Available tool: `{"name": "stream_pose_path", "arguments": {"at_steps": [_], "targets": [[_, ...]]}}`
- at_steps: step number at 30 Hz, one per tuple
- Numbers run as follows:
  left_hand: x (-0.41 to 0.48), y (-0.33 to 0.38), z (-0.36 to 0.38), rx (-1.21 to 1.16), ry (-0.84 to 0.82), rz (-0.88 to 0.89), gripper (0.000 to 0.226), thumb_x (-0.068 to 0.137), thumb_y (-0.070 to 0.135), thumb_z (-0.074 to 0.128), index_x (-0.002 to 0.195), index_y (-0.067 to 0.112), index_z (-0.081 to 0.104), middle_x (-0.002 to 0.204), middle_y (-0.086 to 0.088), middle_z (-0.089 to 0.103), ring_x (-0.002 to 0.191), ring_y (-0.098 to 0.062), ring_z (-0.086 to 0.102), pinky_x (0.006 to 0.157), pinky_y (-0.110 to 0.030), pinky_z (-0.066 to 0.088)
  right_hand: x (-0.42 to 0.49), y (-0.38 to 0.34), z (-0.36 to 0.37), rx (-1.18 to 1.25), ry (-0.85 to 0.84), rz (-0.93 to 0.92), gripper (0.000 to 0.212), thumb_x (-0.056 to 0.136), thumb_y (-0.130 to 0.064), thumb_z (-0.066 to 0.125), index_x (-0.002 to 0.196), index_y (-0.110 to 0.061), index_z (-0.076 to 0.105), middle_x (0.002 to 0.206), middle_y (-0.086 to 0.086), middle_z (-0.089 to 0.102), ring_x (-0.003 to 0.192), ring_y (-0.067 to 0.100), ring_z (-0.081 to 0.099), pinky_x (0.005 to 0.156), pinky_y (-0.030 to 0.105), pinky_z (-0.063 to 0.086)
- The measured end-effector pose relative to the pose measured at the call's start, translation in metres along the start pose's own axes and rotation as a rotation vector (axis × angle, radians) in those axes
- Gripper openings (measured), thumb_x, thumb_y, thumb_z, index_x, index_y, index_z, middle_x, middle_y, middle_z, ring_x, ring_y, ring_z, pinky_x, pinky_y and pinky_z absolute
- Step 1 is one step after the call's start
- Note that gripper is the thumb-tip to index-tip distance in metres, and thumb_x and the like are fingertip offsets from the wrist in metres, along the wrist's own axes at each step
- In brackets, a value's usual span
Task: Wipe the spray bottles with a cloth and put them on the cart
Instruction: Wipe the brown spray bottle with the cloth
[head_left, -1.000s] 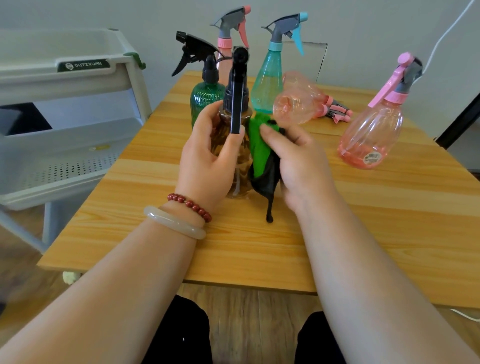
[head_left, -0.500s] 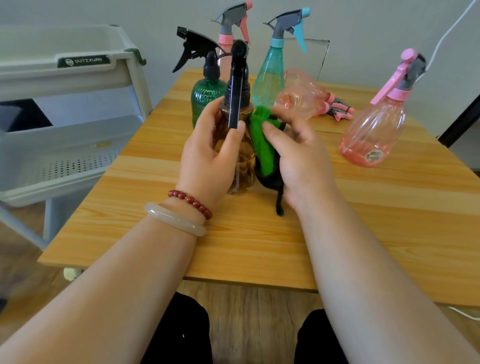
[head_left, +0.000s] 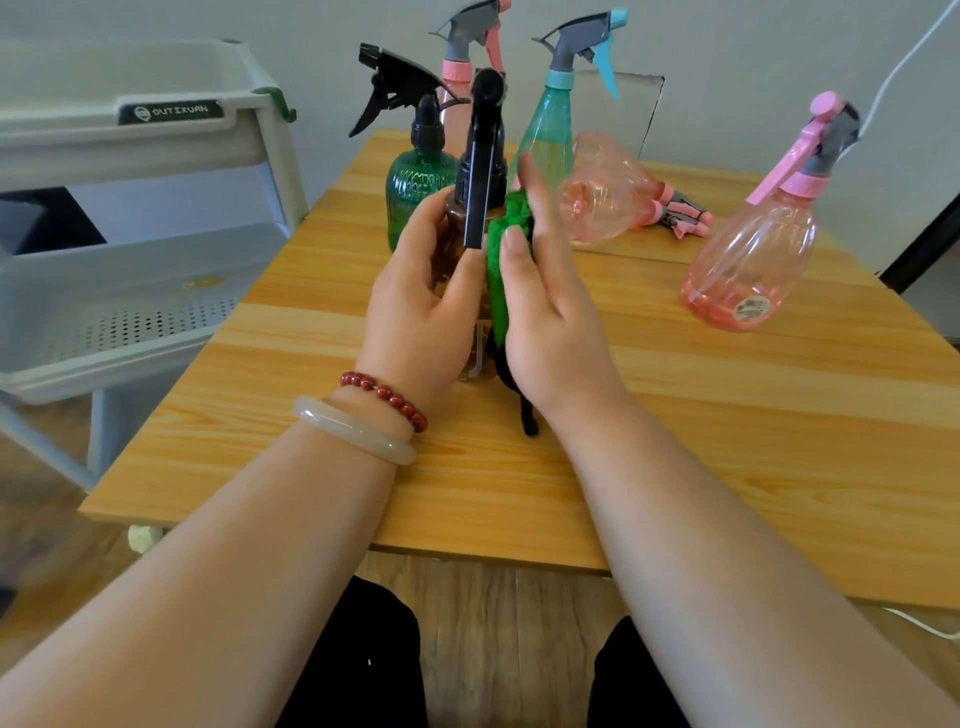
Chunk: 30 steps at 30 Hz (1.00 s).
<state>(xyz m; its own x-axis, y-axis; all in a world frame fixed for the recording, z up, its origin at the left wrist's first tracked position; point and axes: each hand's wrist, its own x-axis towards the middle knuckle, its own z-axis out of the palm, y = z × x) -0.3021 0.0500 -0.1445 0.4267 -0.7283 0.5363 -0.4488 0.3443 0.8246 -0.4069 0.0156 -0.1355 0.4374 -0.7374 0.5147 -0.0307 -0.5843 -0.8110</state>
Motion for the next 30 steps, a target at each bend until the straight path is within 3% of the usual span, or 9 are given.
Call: {"name": "stream_pose_path", "arguments": {"at_steps": [3, 6, 9, 12, 16, 19, 22, 25, 30], "targets": [[-0.001, 0.0, 0.0, 0.005, -0.001, -0.005, 0.043, 0.1, 0.022, 0.052, 0.143, 0.015, 0.046, 0.127, 0.006, 0.062, 0.116, -0.002, 0.059, 0.101, -0.031, 0.049, 0.003, -0.001, -0.001, -0.052, 0.034, 0.258, 0.044, 0.108, -0.034, 0.026, 0.152, -0.03, 0.031, 0.156, -0.012, 0.035, 0.131, -0.009, 0.03, 0.095, -0.001, 0.023], [-0.001, 0.001, 0.0, 0.01, -0.004, -0.014, 0.043, 0.101, 0.023, 0.051, 0.143, 0.015, 0.046, 0.127, 0.005, 0.062, 0.116, -0.003, 0.058, 0.101, -0.029, 0.049, 0.001, 0.002, -0.008, -0.096, 0.035, 0.422, 0.044, 0.108, -0.04, 0.025, 0.15, -0.034, 0.037, 0.153, -0.01, 0.041, 0.14, 0.007, 0.035, 0.097, 0.014, 0.024], [-0.002, 0.001, 0.001, -0.005, -0.018, -0.011, 0.041, 0.102, 0.023, 0.05, 0.142, 0.016, 0.047, 0.117, 0.006, 0.065, 0.103, -0.003, 0.062, 0.091, -0.026, 0.053, 0.003, -0.005, -0.003, 0.01, 0.076, 0.194, 0.044, 0.109, -0.028, 0.029, 0.152, -0.023, 0.036, 0.156, -0.006, 0.037, 0.136, -0.008, 0.03, 0.106, 0.008, 0.024], [-0.002, 0.003, 0.002, -0.041, -0.02, -0.019, 0.037, 0.1, 0.027, 0.046, 0.137, 0.024, 0.05, 0.102, 0.013, 0.066, 0.086, -0.002, 0.061, 0.079, -0.022, 0.052, 0.005, -0.002, 0.006, 0.059, 0.094, -0.053, 0.045, 0.107, -0.013, 0.031, 0.151, -0.005, 0.033, 0.158, 0.005, 0.034, 0.146, 0.004, 0.026, 0.118, 0.017, 0.021], [-0.003, 0.004, 0.001, -0.063, -0.034, -0.018, 0.034, 0.098, 0.037, 0.052, 0.131, 0.028, 0.05, 0.111, 0.013, 0.066, 0.102, -0.001, 0.063, 0.087, -0.02, 0.052, 0.007, -0.003, 0.002, 0.028, 0.135, 0.2, 0.042, 0.109, -0.026, 0.031, 0.149, -0.022, 0.042, 0.152, -0.007, 0.043, 0.133, -0.008, 0.035, 0.103, 0.002, 0.028], [-0.001, 0.004, 0.002, -0.033, -0.046, -0.034, 0.034, 0.097, 0.035, 0.059, 0.128, 0.024, 0.05, 0.108, 0.014, 0.064, 0.099, 0.003, 0.062, 0.084, -0.012, 0.049, 0.006, 0.002, -0.006, -0.062, 0.119, 0.415, 0.042, 0.108, -0.033, 0.028, 0.145, -0.028, 0.048, 0.15, -0.007, 0.047, 0.138, 0.008, 0.039, 0.11, 0.02, 0.032], [-0.001, 0.005, 0.004, 0.023, -0.028, -0.009, 0.025, 0.098, 0.033, 0.059, 0.12, 0.027, 0.05, 0.099, 0.019, 0.062, 0.09, 0.012, 0.059, 0.075, -0.005, 0.045, 0.006, 0.0, -0.005, 0.017, 0.114, 0.305, 0.042, 0.108, -0.03, 0.03, 0.146, -0.024, 0.046, 0.151, -0.008, 0.045, 0.136, 0.0, 0.037, 0.101, 0.004, 0.028], [-0.001, 0.005, 0.003, 0.048, -0.028, 0.014, 0.023, 0.101, 0.03, 0.054, 0.123, 0.026, 0.051, 0.096, 0.026, 0.058, 0.087, 0.021, 0.055, 0.074, -0.003, 0.043, 0.002, 0.0, 0.002, 0.087, 0.12, 0.061, 0.042, 0.108, -0.022, 0.031, 0.149, -0.014, 0.04, 0.152, -0.004, 0.043, 0.139, -0.004, 0.033, 0.112, 0.009, 0.025], [-0.001, 0.003, 0.0, 0.007, -0.038, -0.016, 0.019, 0.1, 0.032, 0.056, 0.119, 0.028, 0.055, 0.097, 0.025, 0.061, 0.091, 0.02, 0.056, 0.079, -0.003, 0.043, 0.011, 0.002, -0.004, -0.1, 0.144, 0.409, 0.043, 0.108, -0.036, 0.025, 0.144, -0.027, 0.047, 0.147, -0.005, 0.05, 0.134, 0.009, 0.043, 0.1, 0.017, 0.031]]}}
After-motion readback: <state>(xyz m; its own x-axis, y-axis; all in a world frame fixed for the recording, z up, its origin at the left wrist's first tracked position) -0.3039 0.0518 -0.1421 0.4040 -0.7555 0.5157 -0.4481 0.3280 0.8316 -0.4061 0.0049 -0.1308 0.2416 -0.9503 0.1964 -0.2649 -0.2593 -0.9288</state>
